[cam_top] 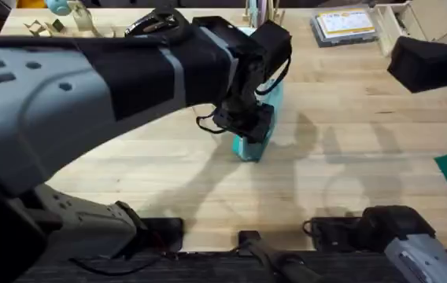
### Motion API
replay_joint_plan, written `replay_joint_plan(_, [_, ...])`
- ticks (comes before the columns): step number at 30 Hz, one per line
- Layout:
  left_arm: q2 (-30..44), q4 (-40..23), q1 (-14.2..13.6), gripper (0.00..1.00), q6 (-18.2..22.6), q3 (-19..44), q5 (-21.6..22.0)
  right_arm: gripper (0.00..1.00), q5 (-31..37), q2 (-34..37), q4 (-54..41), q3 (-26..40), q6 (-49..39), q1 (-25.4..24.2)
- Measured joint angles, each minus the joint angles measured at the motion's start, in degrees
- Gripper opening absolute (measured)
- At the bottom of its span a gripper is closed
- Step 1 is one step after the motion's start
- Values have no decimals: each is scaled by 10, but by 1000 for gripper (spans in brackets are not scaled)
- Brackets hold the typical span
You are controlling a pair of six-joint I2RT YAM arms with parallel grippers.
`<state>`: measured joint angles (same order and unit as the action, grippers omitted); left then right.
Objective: Unzip the bag, pick up the pens from the table one at a time and place them inside, then zip the bag closed.
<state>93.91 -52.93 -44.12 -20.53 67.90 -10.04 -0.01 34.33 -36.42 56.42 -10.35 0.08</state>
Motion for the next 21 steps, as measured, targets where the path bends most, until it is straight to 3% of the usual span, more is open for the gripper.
replay_joint_plan(5, [0,-2,8,41,9,0,4,998,0,0,0,0,0,0])
replay_joint_plan(12, [0,-11,53,41,67,0,3,998,0,0,0,0,0,0])
replay_joint_plan(15, [0,-11,74,41,113,0,4,998,0,0,0,0,0,0])
replay_joint_plan(21, [0,-11,95,42,251,0,4,998,-13,0,0,0,0,0])
